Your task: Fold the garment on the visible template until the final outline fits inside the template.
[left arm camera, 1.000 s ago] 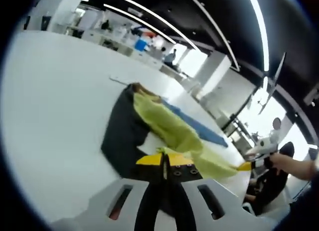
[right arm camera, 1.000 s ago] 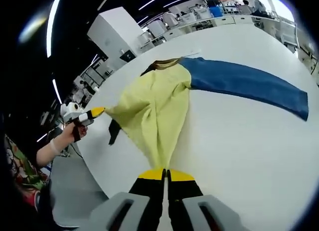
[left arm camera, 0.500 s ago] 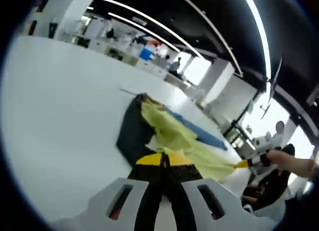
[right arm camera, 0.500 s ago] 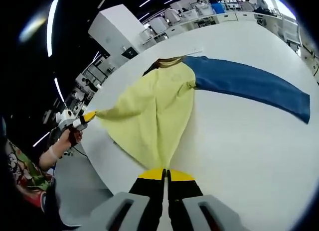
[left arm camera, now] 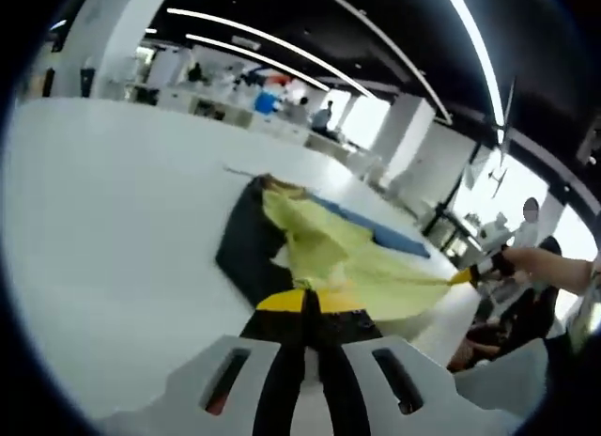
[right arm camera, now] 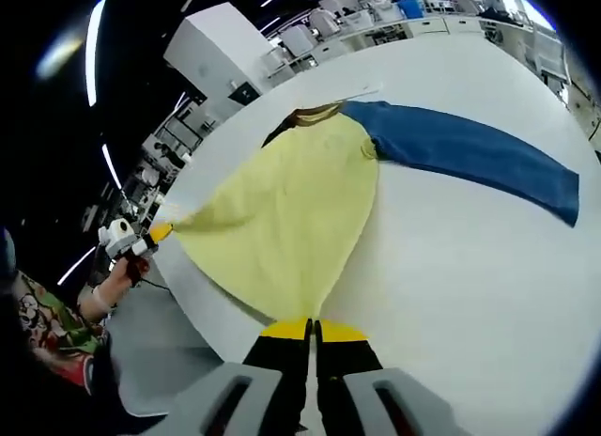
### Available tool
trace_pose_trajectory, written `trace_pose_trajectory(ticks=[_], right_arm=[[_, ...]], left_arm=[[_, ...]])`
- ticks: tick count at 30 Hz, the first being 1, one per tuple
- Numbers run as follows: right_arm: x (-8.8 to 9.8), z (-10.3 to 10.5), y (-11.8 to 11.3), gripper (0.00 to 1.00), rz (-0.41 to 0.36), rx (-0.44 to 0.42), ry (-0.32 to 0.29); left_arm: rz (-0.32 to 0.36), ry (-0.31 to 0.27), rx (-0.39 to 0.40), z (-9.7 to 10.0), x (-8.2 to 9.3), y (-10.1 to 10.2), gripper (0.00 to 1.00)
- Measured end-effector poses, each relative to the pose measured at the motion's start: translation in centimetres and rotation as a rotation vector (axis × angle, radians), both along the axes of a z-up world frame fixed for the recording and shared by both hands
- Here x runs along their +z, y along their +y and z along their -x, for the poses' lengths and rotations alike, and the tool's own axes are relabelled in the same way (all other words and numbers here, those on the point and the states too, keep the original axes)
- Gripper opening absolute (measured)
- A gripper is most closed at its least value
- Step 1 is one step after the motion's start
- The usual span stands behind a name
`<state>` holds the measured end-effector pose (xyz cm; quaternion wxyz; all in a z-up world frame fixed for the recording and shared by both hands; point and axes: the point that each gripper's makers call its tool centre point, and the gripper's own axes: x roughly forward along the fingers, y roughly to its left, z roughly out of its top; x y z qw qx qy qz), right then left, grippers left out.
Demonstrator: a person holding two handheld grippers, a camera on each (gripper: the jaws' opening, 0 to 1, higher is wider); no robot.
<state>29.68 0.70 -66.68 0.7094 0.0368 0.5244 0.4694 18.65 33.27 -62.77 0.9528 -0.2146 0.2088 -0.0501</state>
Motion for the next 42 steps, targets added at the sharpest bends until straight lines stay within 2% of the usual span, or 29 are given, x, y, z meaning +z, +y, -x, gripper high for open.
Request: trace_pose_trajectory(ticks=[1, 2, 4, 7, 8, 11, 14, 16, 18, 20, 21, 30, 42], right_arm=[[-0.2, 0.3, 0.0, 0.00, 0.001, 0.008, 0.009], [-0.3, 0.6, 0.0, 0.00, 0.002, 0.010, 0.018], [-0.6, 0.9, 0.0, 0.00, 0.002, 0.015, 0.024], [-0.7, 1.3, 0.0, 0.00, -0.011, 0.006, 0.042], [-0.8, 1.4, 0.1, 0.00, -0.010, 0.006, 0.043], [-1.3, 1.8, -0.1, 0.00, 0.002, 0.011, 0.046], [-1.8, 1.8, -0.8, 0.00, 0.014, 0.003, 0.058], [-2.1, 1.9, -1.2, 0.00, 0.023, -0.003, 0.067], [-2.5, 1.9, -1.7, 0.00, 0.040, -0.006, 0.073], [-2.8, 2.0, -2.0, 0.00, 0.048, -0.008, 0.074], [-3.0, 2.1, -2.2, 0.00, 0.051, -0.012, 0.080], [-4.2, 2.4, -3.3, 0.00, 0.086, -0.032, 0.095], [-4.8, 2.0, -4.3, 0.00, 0.123, -0.050, 0.081]], left_arm=[[-0.012, 0.038, 0.023, 0.2, -0.5, 0.6, 0.00], [0.004, 0.051, 0.023, 0.3, -0.6, 0.6, 0.00], [-0.021, 0.042, 0.009, 0.4, -0.4, 0.8, 0.00], [-0.025, 0.065, 0.022, 1.0, -0.6, 1.2, 0.00], [-0.012, 0.088, 0.020, 1.3, -0.9, 1.1, 0.00], [-0.074, 0.161, -0.069, 2.5, -2.3, -0.1, 0.00], [-0.050, 0.218, -0.140, 3.5, -3.2, -1.7, 0.00], [-0.062, 0.260, -0.171, 4.0, -4.1, -2.2, 0.00], [-0.063, 0.262, -0.180, 3.9, -4.4, -2.5, 0.00], [-0.048, 0.297, -0.192, 4.2, -5.0, -2.7, 0.00], [-0.068, 0.326, -0.224, 4.6, -5.6, -3.0, 0.00], [-0.071, 0.370, -0.286, 5.2, -7.1, -4.0, 0.00], [-0.055, 0.386, -0.329, 5.2, -7.7, -5.0, 0.00]])
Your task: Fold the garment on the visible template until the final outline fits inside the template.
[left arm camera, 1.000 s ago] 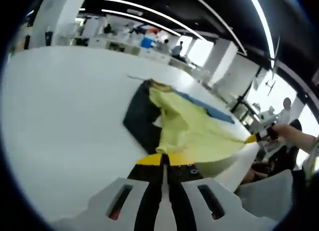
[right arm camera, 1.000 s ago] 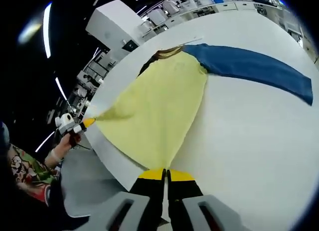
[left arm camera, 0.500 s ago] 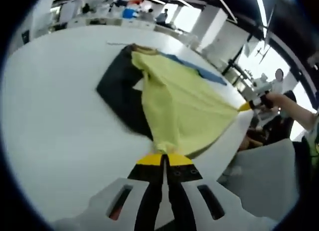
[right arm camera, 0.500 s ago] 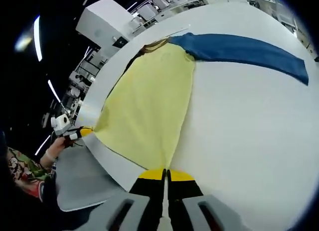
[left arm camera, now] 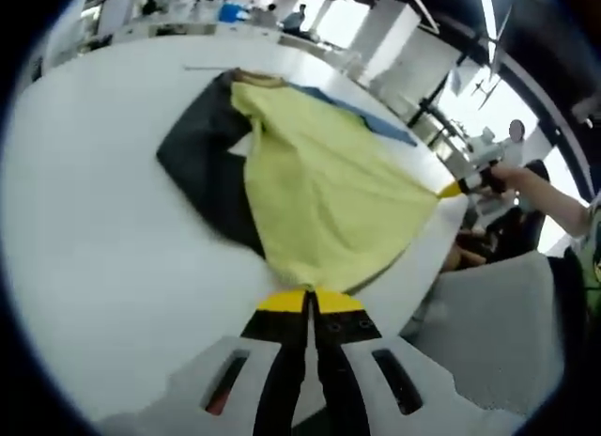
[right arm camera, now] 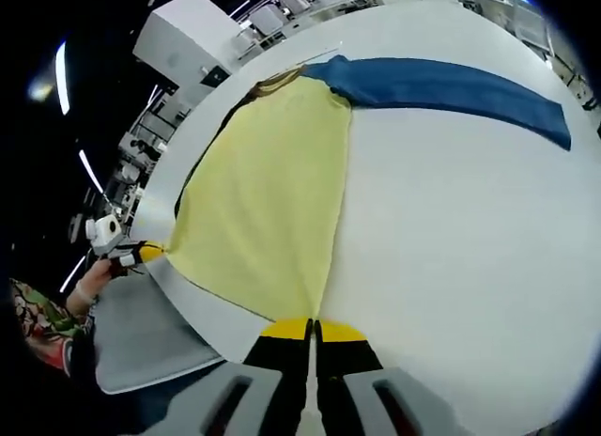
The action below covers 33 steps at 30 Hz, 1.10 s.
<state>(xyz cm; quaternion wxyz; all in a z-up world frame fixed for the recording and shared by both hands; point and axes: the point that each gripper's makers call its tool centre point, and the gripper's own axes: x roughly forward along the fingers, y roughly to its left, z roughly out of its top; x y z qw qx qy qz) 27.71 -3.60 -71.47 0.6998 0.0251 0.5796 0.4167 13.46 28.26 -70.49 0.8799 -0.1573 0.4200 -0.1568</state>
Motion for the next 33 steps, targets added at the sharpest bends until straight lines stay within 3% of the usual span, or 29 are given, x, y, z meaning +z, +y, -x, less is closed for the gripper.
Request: trace_pose_trajectory(ticks=[19, 33], right_arm=[[-0.4, -0.3, -0.5, 0.00, 0.035, 0.000, -0.001], [-0.7, -0.3, -0.7, 0.00, 0.043, -0.003, 0.002]], left_arm=[[0.017, 0.070, -0.021, 1.0, -1.7, -0.8, 0.00], [0.024, 0.085, -0.019, 1.2, -2.1, -0.9, 0.00]])
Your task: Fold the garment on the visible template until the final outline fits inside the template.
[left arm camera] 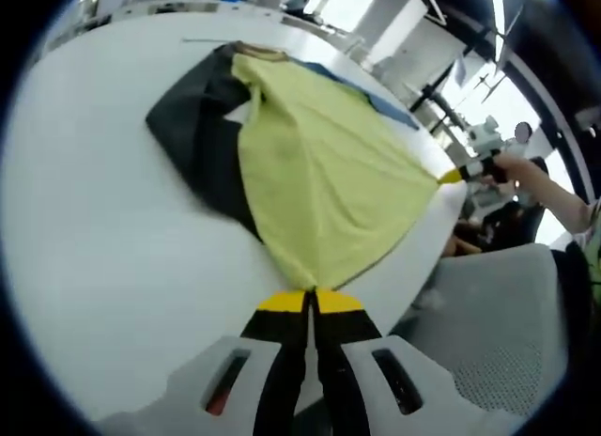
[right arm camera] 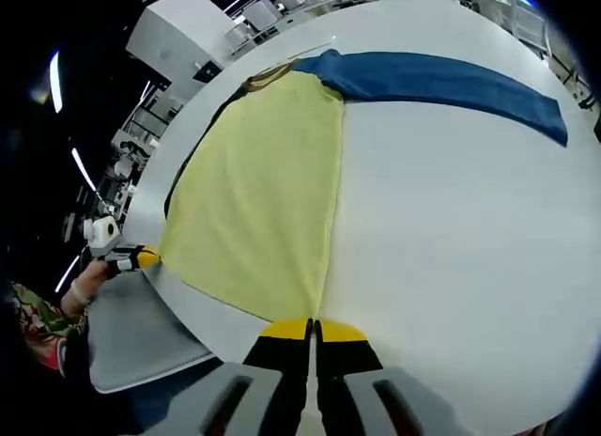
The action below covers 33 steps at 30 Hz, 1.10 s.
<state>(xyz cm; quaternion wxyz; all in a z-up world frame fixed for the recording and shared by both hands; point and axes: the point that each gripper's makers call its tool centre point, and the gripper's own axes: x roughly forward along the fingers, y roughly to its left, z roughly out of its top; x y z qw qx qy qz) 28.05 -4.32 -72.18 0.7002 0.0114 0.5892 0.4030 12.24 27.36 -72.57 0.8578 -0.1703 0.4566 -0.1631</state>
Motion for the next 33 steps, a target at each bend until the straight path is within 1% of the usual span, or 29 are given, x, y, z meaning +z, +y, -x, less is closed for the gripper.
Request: trace_pose_trajectory(ticks=[6, 13, 15, 18, 20, 21, 22, 23, 24, 25, 28, 33], right_arm=[[-0.2, 0.0, 0.0, 0.00, 0.004, 0.004, -0.005], [-0.6, 0.2, -0.4, 0.00, 0.023, 0.038, -0.028], [-0.6, 0.2, -0.6, 0.03, 0.026, 0.040, -0.034], [-0.5, 0.2, -0.9, 0.06, 0.023, 0.035, -0.043], [-0.3, 0.1, -0.9, 0.08, 0.018, 0.028, -0.050], [-0.2, 0.0, -0.9, 0.09, 0.014, 0.024, -0.057], [-0.2, -0.1, -0.9, 0.12, 0.012, 0.021, -0.062], [-0.2, -0.2, -1.0, 0.14, 0.013, 0.018, -0.068], [-0.1, -0.2, -1.0, 0.15, 0.014, 0.017, -0.073], [-0.1, -0.3, -1.0, 0.16, 0.014, 0.017, -0.076], [0.2, -0.4, -0.9, 0.18, 0.004, 0.016, -0.092], [0.6, -1.0, -0.4, 0.26, -0.019, 0.003, -0.130]], left_arm=[[0.001, 0.003, 0.001, 0.1, -0.2, 0.0, 0.00], [0.045, -0.016, 0.016, 0.1, 0.3, 0.0, 0.01], [0.041, -0.029, 0.016, 0.0, 0.5, 0.0, 0.06], [0.063, -0.042, 0.029, -0.3, 1.1, 0.1, 0.13], [0.061, -0.054, 0.038, -0.5, 1.4, 0.4, 0.17], [0.063, -0.058, 0.042, -0.6, 1.4, 0.5, 0.18], [0.071, -0.048, 0.055, -0.7, 1.4, 0.9, 0.19], [0.064, -0.057, 0.059, -0.7, 1.5, 1.1, 0.20], [0.056, -0.064, 0.060, -0.8, 1.6, 1.3, 0.21], [0.054, -0.059, 0.060, -0.8, 1.6, 1.5, 0.22], [0.059, -0.072, 0.082, -1.0, 1.8, 2.3, 0.27], [0.047, -0.091, 0.111, -1.6, 2.1, 3.5, 0.34]])
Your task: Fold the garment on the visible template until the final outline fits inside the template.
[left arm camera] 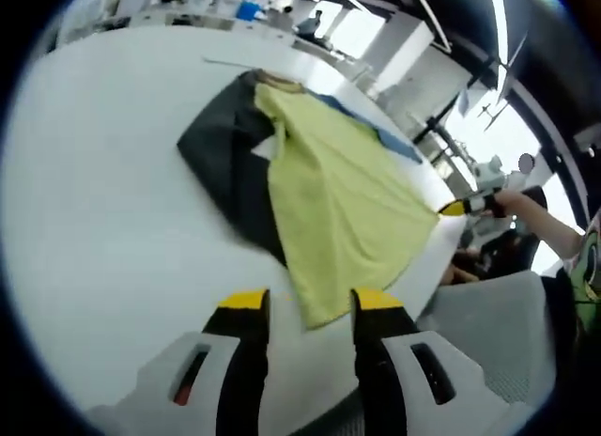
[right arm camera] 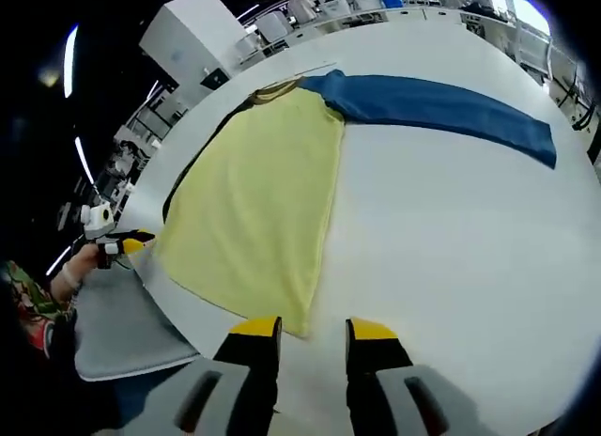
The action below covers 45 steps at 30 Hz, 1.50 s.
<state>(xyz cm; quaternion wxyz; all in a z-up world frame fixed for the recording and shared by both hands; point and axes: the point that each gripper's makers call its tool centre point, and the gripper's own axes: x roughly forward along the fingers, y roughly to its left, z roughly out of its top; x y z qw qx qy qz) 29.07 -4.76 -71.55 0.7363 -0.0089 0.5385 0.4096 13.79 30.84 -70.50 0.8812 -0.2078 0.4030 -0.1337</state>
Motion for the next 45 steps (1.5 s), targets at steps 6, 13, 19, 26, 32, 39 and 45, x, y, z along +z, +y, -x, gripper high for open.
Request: trace_pose_trajectory(ticks=[6, 13, 19, 26, 32, 39, 45], right_arm=[[0.3, -0.3, 0.3, 0.39, -0.005, 0.000, -0.028], [0.6, -1.0, 0.1, 0.43, -0.005, -0.012, -0.062], [0.6, -0.6, -0.2, 0.41, -0.004, -0.014, -0.053], [0.7, -0.5, -0.7, 0.40, -0.003, -0.024, -0.050], [0.7, -0.4, -0.8, 0.39, -0.006, -0.025, -0.049], [0.7, -0.2, -0.8, 0.38, -0.004, -0.020, -0.047], [0.6, -0.2, -0.7, 0.38, -0.002, -0.015, -0.044]], left_arm=[[-0.001, -0.011, 0.032, -1.1, 0.1, 1.3, 0.38], [-0.016, -0.018, 0.063, -2.4, -0.2, 2.6, 0.34], [-0.041, -0.023, 0.097, -3.6, -0.6, 3.8, 0.29], [-0.009, 0.004, 0.116, -4.2, -1.2, 3.4, 0.23], [0.044, 0.013, 0.137, -4.5, -1.8, 2.8, 0.15], [0.082, 0.017, 0.185, -4.9, -2.1, 2.9, 0.05], [0.098, 0.021, 0.218, -5.0, -2.5, 3.5, 0.00]])
